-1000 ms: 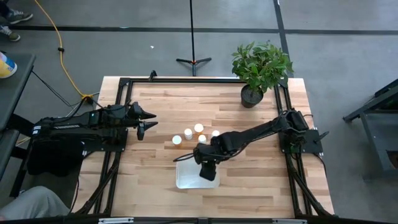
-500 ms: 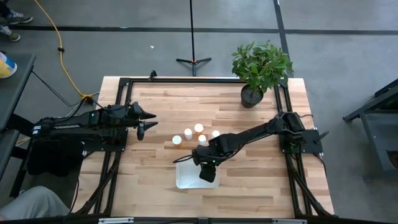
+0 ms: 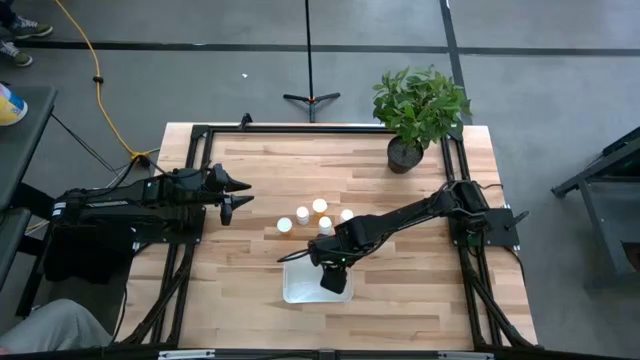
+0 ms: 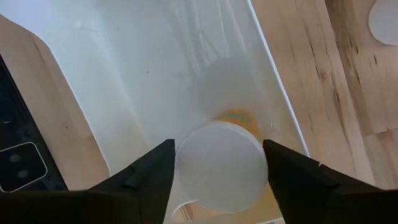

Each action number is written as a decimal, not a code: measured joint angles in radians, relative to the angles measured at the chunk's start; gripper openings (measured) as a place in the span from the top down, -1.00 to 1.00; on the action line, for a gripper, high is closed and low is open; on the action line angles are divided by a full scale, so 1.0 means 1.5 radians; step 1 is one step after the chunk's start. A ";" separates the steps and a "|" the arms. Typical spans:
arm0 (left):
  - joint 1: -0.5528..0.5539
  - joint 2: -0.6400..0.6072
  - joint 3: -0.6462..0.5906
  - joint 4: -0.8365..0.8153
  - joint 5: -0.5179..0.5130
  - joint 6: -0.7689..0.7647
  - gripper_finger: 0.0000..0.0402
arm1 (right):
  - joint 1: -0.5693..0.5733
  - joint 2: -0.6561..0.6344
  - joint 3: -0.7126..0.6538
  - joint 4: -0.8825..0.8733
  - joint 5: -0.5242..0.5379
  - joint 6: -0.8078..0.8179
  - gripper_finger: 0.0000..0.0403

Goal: Pick and place pill bottles into a basket
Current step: Put the right orange pill bottle into the white bin, then put the bottom right white pill bottle into the white bin, then put the right white pill bottle into the white bin

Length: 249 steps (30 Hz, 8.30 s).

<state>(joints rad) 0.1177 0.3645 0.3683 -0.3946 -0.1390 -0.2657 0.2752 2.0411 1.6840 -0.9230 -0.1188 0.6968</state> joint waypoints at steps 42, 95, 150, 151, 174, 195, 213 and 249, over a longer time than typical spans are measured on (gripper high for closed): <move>0.000 0.000 0.000 0.000 0.000 0.000 -0.08 | -0.177 0.016 0.177 -0.296 0.124 -0.068 -0.41; 0.000 0.000 0.000 -0.013 0.022 0.005 -0.08 | -0.219 0.120 0.176 -0.326 0.068 -0.076 -0.41; 0.000 0.000 0.000 -0.018 0.023 0.005 -0.08 | -0.225 0.125 0.045 -0.177 0.049 -0.128 0.06; 0.000 0.000 0.000 -0.018 0.023 0.004 -0.08 | -0.225 0.124 0.045 -0.174 0.048 -0.129 0.11; 0.000 0.000 0.000 -0.018 0.023 0.004 -0.08 | -0.224 0.059 0.046 -0.187 0.034 -0.110 0.20; 0.000 0.000 0.000 -0.018 0.023 -0.001 -0.08 | -0.075 -0.082 0.047 -0.048 -0.039 0.011 0.20; 0.000 0.000 0.000 -0.016 0.023 -0.013 -0.08 | 0.006 0.008 0.045 0.027 -0.037 0.089 0.20; 0.000 0.000 0.000 -0.018 0.023 -0.021 -0.08 | -0.040 0.050 0.049 0.040 -0.087 -0.019 -0.26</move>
<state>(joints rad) 0.1177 0.3641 0.3679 -0.4213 -0.1043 -0.2966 0.2150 2.1159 1.7572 -0.8637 -0.2498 0.6687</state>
